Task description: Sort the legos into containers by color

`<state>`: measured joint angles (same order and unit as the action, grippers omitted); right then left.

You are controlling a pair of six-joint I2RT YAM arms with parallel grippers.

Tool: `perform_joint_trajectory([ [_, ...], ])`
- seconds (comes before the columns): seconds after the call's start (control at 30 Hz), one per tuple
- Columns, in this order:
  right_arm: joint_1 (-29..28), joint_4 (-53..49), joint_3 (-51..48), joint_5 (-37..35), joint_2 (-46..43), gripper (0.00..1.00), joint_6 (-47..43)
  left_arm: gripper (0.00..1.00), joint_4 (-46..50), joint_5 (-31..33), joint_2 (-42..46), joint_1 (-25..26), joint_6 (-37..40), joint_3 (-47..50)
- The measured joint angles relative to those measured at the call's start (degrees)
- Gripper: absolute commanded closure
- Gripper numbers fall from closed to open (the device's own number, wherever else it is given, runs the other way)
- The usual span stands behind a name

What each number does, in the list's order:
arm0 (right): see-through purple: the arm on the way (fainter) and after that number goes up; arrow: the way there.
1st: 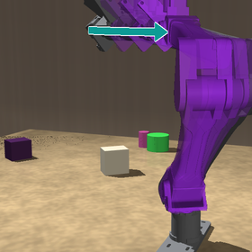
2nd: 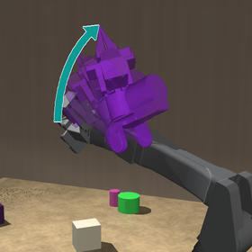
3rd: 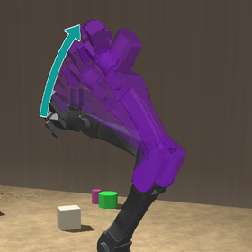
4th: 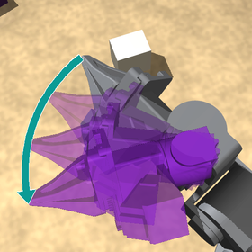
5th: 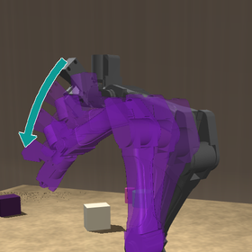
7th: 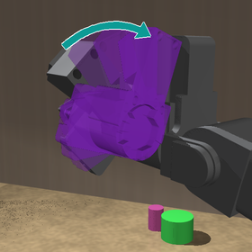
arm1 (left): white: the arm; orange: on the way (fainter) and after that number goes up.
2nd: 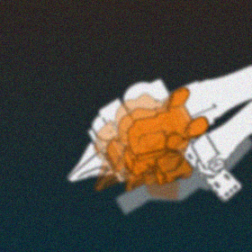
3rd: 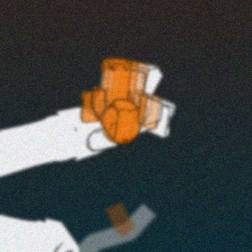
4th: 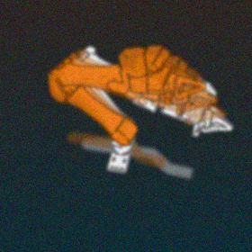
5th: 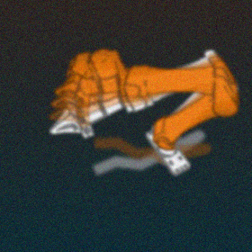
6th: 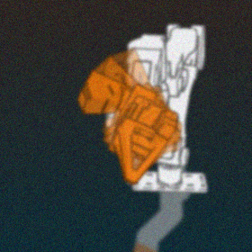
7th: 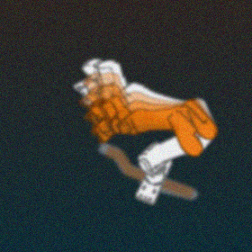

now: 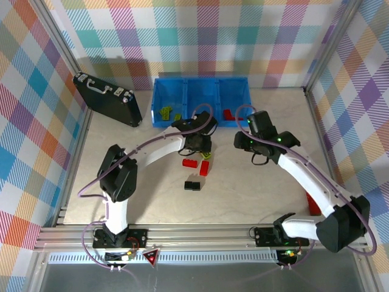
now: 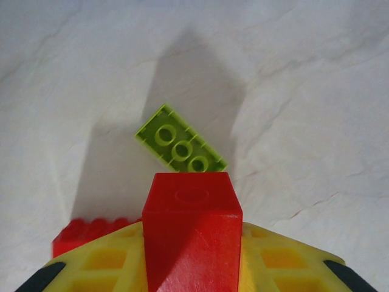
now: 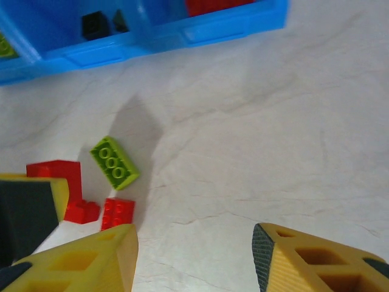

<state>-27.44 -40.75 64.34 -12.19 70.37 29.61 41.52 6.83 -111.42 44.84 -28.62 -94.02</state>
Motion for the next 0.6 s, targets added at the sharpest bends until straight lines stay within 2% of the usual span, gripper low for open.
perform_joint_trajectory([
  [0.33,2.01,-4.52,-3.41,-1.09,-8.72,0.46,0.22,0.68,-5.44,-0.68,-13.92,-0.04,3.02,-18.99],
  [0.6,2.05,-6.58,-3.91,-1.29,-11.26,0.46,1.11,0.66,-13.88,3.48,-21.84,-0.11,5.84,-28.61],
])
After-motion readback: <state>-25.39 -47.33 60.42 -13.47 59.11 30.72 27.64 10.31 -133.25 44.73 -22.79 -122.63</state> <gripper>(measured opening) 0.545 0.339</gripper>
